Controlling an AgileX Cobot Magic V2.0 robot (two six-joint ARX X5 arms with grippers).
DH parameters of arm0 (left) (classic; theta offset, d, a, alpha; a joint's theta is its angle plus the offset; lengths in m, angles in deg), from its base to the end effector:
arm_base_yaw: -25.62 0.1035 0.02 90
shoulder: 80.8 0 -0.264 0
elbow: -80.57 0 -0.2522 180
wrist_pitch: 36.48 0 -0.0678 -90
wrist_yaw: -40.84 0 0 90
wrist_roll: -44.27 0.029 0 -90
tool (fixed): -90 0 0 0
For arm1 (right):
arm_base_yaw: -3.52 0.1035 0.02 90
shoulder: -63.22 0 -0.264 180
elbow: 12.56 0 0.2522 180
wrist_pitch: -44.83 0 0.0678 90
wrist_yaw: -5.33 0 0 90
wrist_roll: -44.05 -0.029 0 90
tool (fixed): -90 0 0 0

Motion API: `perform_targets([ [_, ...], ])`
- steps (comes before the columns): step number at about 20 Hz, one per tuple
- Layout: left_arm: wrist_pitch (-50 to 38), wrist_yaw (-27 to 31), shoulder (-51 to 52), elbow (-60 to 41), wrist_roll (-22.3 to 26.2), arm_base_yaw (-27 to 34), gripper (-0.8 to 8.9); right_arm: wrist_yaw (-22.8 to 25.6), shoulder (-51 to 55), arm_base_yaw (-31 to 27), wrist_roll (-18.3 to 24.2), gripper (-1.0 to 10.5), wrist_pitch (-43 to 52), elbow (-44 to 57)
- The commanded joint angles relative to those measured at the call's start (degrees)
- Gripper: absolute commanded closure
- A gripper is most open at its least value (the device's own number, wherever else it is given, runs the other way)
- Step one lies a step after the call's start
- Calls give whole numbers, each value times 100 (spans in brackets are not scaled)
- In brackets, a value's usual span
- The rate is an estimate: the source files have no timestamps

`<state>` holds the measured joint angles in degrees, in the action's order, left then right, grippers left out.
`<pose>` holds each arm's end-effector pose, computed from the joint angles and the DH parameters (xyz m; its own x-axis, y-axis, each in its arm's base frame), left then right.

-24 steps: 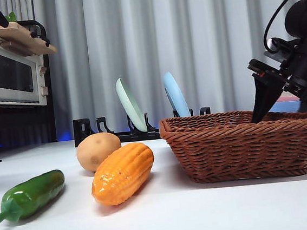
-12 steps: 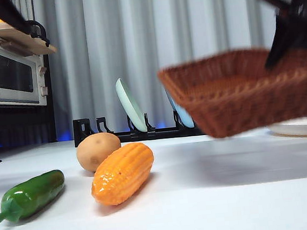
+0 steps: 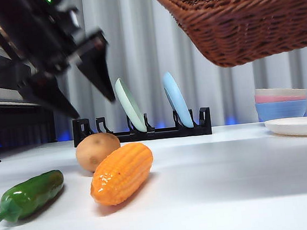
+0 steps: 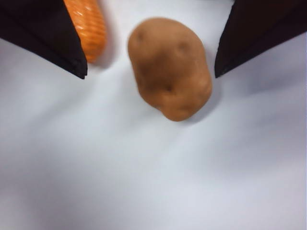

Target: Pick up the basket,pick up the corn from the table,pick up the potato from the table,pick up the cucumber from the table,put all items into the basket

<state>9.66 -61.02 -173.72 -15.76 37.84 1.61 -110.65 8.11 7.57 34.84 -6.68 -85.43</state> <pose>0.3054 -0.1426 0.2475 0.4241 -0.4139 -0.8055 0.4175 0.8787 -0.2317 0.1859 0.0259 0.3448 0.7146 0.4898 -0.4994 -0.3326 0.8660 0.3733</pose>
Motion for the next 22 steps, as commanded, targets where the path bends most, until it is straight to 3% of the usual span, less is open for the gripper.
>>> perform_targets([
  [1, -68, 498, -352, 0, 20, -157, 365, -44, 42, 2, -79, 962, 17, -11],
  [10, -332, 575, -870, 0, 26, -260, 404, -44, 42, 2, -76, 962, -28, -11],
  [12, -280, 575, -870, 0, 70, -260, 756, -44, 42, 2, -76, 962, -28, -11],
  [13, -310, 570, -870, 0, 70, -264, 815, -46, 39, 2, -76, 962, -28, -11],
  [17, -192, 568, -706, 181, 70, -247, 822, -44, -2, 4, -76, 962, -4, -11],
  [22, 531, 511, 468, 1097, 42, -313, 822, -70, -531, 26, -83, 962, 160, -11],
])
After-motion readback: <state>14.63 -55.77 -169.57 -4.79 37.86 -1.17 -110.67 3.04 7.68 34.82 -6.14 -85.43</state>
